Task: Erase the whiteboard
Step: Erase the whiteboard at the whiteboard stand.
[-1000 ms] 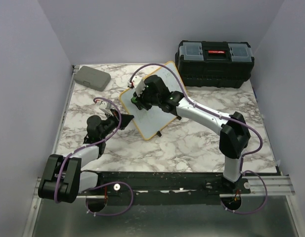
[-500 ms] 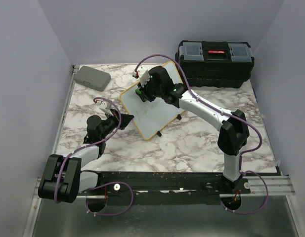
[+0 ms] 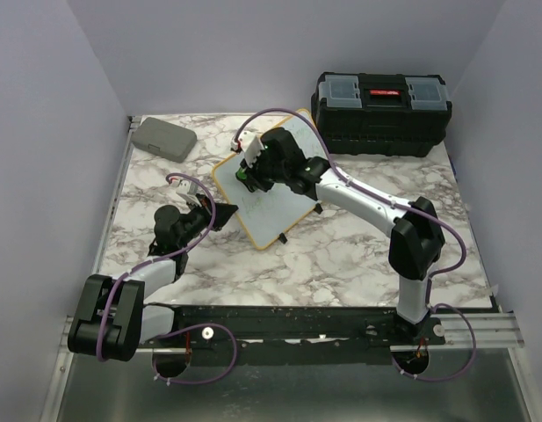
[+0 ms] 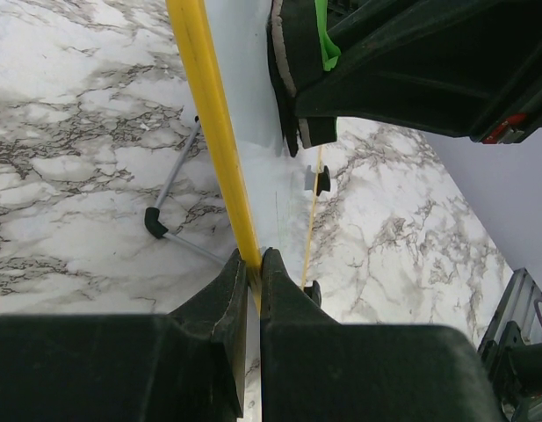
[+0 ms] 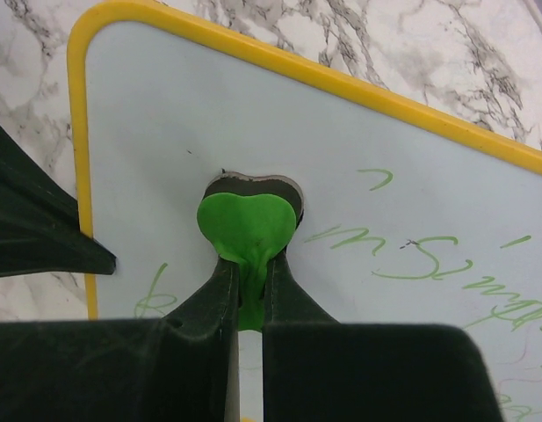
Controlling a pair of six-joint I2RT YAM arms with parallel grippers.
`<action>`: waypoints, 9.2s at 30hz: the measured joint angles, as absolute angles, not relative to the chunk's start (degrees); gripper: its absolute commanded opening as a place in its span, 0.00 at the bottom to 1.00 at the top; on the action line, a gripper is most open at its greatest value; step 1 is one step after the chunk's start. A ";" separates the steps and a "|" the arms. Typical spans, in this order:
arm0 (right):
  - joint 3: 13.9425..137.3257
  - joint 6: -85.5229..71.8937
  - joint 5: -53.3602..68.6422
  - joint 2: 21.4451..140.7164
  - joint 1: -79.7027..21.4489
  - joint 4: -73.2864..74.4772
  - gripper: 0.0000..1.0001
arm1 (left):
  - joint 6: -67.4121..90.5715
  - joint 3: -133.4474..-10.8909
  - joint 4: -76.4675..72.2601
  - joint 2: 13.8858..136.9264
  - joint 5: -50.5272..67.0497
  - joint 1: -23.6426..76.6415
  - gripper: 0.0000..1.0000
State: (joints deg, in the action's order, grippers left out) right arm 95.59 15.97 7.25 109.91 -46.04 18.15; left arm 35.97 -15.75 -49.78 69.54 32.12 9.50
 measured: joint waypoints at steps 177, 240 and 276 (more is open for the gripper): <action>100.42 14.41 9.08 111.22 -40.91 20.03 0.01 | 35.14 -16.38 -48.07 68.77 31.68 10.15 0.00; 102.32 13.58 14.94 111.59 -38.89 18.13 0.01 | 35.00 -16.38 -47.90 68.45 32.10 10.26 0.00; 95.90 16.60 20.62 110.37 -37.63 18.92 0.01 | 34.94 -16.38 -47.37 68.29 31.73 10.26 0.00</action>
